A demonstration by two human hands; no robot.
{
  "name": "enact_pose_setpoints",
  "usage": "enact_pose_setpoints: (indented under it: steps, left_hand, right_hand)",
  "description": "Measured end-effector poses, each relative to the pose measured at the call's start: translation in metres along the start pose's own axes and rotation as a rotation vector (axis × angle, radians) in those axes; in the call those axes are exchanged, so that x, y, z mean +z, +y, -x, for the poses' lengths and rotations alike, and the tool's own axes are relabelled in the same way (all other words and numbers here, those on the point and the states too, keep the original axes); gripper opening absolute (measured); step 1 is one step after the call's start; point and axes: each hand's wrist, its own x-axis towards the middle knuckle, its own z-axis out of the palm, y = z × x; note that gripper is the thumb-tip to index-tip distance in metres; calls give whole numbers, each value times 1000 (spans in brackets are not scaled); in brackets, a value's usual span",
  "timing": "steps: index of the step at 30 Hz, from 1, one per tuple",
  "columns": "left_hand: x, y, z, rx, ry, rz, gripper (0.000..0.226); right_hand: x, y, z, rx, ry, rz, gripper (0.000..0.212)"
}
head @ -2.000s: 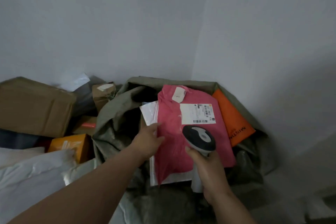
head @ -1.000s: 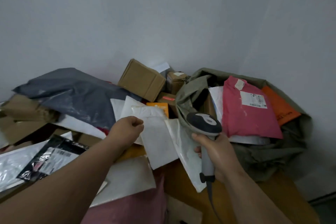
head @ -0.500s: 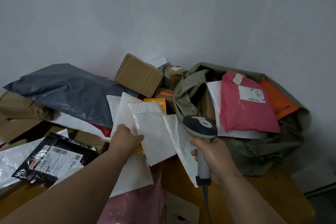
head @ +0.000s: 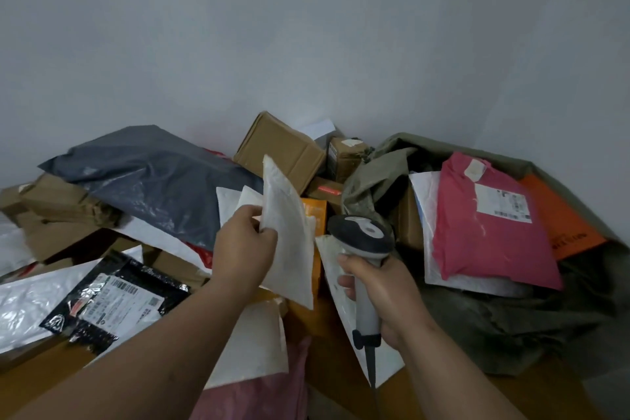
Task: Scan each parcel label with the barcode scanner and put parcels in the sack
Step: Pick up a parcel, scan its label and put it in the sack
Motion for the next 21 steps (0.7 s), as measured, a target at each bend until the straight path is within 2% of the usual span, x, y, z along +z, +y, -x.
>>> enact_pose_setpoints:
  steps: [2, 4, 6, 13, 16, 18, 19, 21]
  left_hand:
    - [-15, 12, 3, 95, 28, -9, 41]
    - [-28, 20, 12, 214, 17, -35, 42]
    - [-38, 23, 24, 323, -25, -52, 39]
    - [-76, 11, 63, 637, -368, 52, 18]
    - [-104, 0, 75, 576, -535, 207, 20]
    - [-122, -10, 77, 530, -481, 265, 17]
    - [-129, -17, 75, 499, -373, 258, 19]
    - [-142, -33, 62, 369, -153, 213, 39]
  right_hand:
    - [13, -13, 7, -15, -2, -64, 7]
    - [28, -26, 16, -21, 5, -136, 25]
    - [43, -36, 27, -38, 13, -192, 34]
    - [85, -43, 79, -258, 111, -324, 39]
    - [97, -38, 100, -266, 107, -388, 47]
    - [103, -33, 115, -244, 116, -430, 47]
    - [105, -30, 124, -237, 142, -434, 41]
    - [112, -25, 142, -222, 162, -459, 31]
